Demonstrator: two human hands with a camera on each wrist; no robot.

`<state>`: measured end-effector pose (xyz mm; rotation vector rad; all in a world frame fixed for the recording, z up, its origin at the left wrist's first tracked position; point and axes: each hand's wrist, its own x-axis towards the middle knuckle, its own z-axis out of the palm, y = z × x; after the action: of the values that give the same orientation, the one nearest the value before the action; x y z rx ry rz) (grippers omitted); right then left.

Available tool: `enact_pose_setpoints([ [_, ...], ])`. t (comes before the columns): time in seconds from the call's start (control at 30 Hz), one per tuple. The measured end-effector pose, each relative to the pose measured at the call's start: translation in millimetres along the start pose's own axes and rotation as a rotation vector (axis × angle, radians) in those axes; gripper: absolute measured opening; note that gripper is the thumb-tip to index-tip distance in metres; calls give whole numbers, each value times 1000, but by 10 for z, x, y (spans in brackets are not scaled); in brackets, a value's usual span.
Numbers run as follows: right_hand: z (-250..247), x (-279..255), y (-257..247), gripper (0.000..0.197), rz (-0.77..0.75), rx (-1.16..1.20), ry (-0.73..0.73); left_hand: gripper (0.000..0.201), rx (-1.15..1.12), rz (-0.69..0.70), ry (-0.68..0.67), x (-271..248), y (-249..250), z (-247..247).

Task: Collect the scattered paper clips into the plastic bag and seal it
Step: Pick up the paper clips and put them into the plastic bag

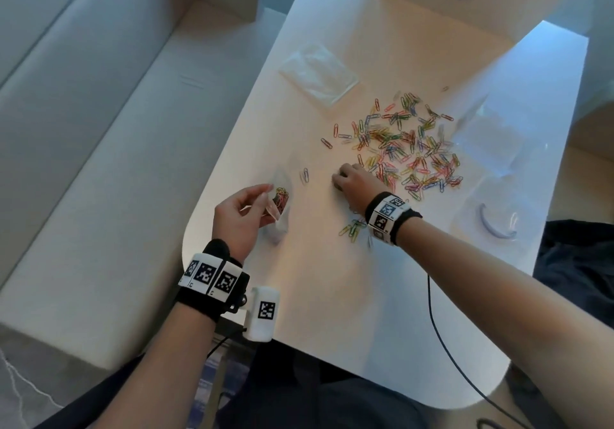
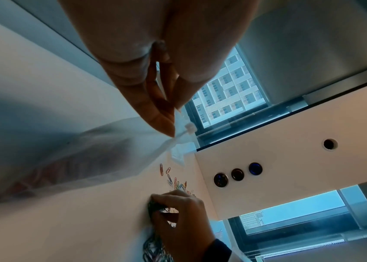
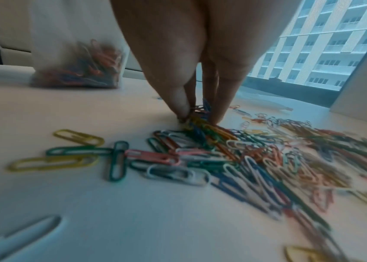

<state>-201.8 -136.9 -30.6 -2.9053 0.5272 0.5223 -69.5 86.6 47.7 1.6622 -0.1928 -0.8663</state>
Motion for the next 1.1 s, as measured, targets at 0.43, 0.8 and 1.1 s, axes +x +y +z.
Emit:
enact_pose_setpoints([
  [0.43,-318,-409,251,24,815,1767,420,18,41,-97,-84,132,8,327],
  [0.8,-746,-507,-555,22,416,1688,182,20,87,-84,-125,103,48,607],
  [1.1,-963,-426,-800,32,225,792,75,19,82,-51,-137,47,77,391],
])
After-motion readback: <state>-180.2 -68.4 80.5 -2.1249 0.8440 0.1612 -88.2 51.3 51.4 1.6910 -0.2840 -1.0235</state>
